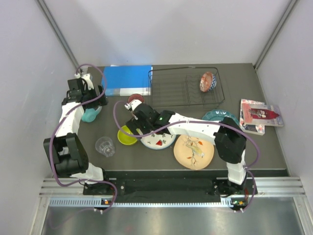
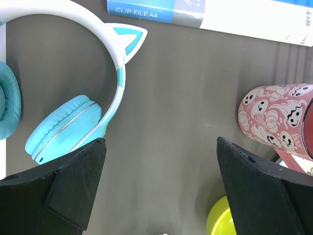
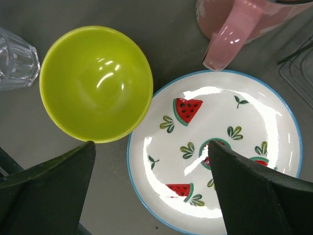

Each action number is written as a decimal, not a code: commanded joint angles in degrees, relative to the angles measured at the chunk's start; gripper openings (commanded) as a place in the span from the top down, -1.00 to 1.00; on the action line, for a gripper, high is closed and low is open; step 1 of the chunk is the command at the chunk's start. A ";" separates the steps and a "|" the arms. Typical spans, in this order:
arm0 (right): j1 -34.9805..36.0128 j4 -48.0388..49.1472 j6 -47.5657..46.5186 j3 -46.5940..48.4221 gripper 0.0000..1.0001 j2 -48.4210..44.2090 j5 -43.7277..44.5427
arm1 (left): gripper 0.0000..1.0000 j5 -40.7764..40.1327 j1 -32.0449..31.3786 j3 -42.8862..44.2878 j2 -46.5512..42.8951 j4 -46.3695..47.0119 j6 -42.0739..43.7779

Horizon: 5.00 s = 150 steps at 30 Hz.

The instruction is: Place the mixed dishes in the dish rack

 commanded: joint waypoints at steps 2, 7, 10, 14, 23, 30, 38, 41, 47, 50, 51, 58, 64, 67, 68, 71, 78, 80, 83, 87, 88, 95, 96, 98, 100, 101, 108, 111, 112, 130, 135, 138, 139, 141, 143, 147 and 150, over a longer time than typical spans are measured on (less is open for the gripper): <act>0.18 3.68 -1.66 2.67 -0.89 2.56 -1.98 | -0.98 0.01 0.52 0.30 -0.06 2.58 0.48; 0.18 3.24 -2.54 6.19 -0.81 6.17 -3.82 | -0.98 -0.25 0.52 -0.14 0.03 3.02 0.65; 0.18 2.54 -2.89 8.56 -0.74 9.59 -5.14 | -0.98 -0.34 0.43 -0.40 0.11 3.19 0.57; 0.10 2.71 -3.07 9.97 -0.62 11.70 -5.85 | -0.98 -0.60 0.43 -0.84 0.20 2.93 0.74; -0.34 3.59 -3.07 9.10 -0.27 14.61 -7.60 | -0.98 -1.39 0.43 -0.84 0.64 2.49 1.53; -0.34 2.46 -3.16 11.11 0.45 16.54 -8.05 | -0.98 -1.48 0.43 -1.72 0.82 2.40 1.45; -0.43 1.92 -3.68 11.47 0.91 15.84 -6.55 | -0.98 -1.31 0.52 -1.46 1.08 2.40 1.45; -0.34 0.78 -4.65 11.47 1.00 13.91 -4.53 | -0.98 -1.31 0.52 -1.89 1.08 2.58 1.45; 0.36 -1.41 -7.20 10.50 1.00 4.87 2.05 | -0.98 -1.13 0.43 -2.07 1.43 3.02 1.27; 0.71 -3.17 -8.52 9.98 1.00 -0.49 4.78 | -0.98 -1.31 0.52 -1.99 1.52 3.11 1.18; 0.89 -3.52 -9.30 9.62 1.00 -1.90 5.74 | -0.98 -1.48 0.52 -1.99 1.52 3.11 1.18; 0.54 -9.50 -11.33 7.70 1.00 -14.20 23.11 | -0.98 -2.54 0.52 -1.72 1.61 3.20 1.88; -7.18 -11.17 -12.13 0.94 1.00 -19.31 37.01 | -0.98 -2.36 0.52 -1.37 1.87 3.11 1.62; -13.16 -11.00 -9.58 -1.79 1.00 -20.54 44.65 | -0.98 -2.45 0.43 -1.11 2.05 2.85 1.71; -14.65 -11.26 -9.14 -2.33 1.00 -20.63 46.26 | -0.98 -2.45 0.43 -0.93 2.22 2.67 1.62; -20.19 -10.21 -8.52 -4.09 1.00 -20.02 55.48 | -0.98 -2.10 0.43 -0.67 2.57 2.41 1.62; -28.63 -7.40 -9.75 -3.21 1.00 -16.16 63.75 | -0.98 -1.39 0.43 0.39 3.10 1.70 1.27; -29.17 -5.91 -11.32 -3.65 1.00 -14.84 65.95 | -0.98 -1.48 0.43 0.39 3.19 1.88 1.36; -29.70 -2.30 -14.93 -4.09 1.00 -11.24 70.52 | -0.98 -1.66 0.43 0.39 3.36 1.70 1.36; -29.70 -0.80 -15.46 -3.30 1.00 -5.10 73.86 | -0.98 -1.48 0.52 0.82 3.54 1.61 1.53; -29.70 -1.06 -15.37 -3.04 1.00 -4.12 74.30 | -0.98 -1.57 0.43 1.00 3.63 1.35 1.53; -30.31 -2.29 -13.09 -1.63 1.00 1.68 78.96 | -0.98 -1.13 0.52 1.53 4.16 1.09 1.62; -30.23 -2.47 -12.83 -1.37 1.00 1.78 79.92 | -0.98 -1.13 0.52 1.36 4.24 1.00 1.62; -30.40 -2.65 -12.74 -1.28 1.00 1.95 80.11 | -0.98 -1.30 0.43 1.09 4.51 1.00 1.80; -30.49 -2.82 -12.74 -1.45 1.00 1.69 81.42 | -0.98 -1.39 0.51 0.83 4.68 0.91 1.80; -30.66 -2.82 -12.74 -1.54 1.00 1.25 81.78 | -0.98 -1.48 0.43 0.83 4.68 1.17 1.80; -32.16 -0.80 -15.63 -1.46 1.00 4.67 85.64 | -0.98 -1.22 0.43 0.47 4.86 1.17 1.80; -32.60 -1.15 -15.81 -0.67 1.00 7.40 86.44 | -0.98 -1.74 0.52 0.39 4.77 1.17 2.15; -32.69 -1.15 -15.64 -0.58 1.00 7.92 86.52 | -0.98 -1.74 0.43 0.39 4.86 0.91 2.41; -27.59 -13.19 -4.23 3.64 -0.02 13.29 82.66 | -0.98 -0.52 0.69 1.09 5.47 0.74 1.80; -26.45 -17.75 0.17 3.65 -0.64 10.48 81.52 | -0.98 -0.43 0.60 2.06 5.56 0.38 1.71; -25.74 -23.10 6.64 5.83 -0.69 8.81 80.64 | -0.98 -0.34 0.60 2.32 5.48 0.38 1.71; -25.13 -29.91 9.65 7.06 -0.70 8.11 80.38 | -0.98 -0.43 0.69 2.41 5.39 0.30 1.71; -24.69 -35.93 17.18 11.10 -0.74 6.88 78.71 | -0.98 -0.43 0.69 2.58 5.47 0.30 1.62; -23.81 -44.46 22.13 15.48 -0.74 4.68 75.12 | -0.98 -0.52 0.69 3.11 5.56 0.12 1.62; -21.53 -48.36 26.29 18.68 -0.75 -0.06 67.56 | -0.98 -0.51 0.60 4.60 6.00 -0.49 1.36; -18.11 -36.97 18.34 12.28 -0.75 -7.87 59.92 | -0.98 0.36 0.60 5.83 6.00 -1.46 1.18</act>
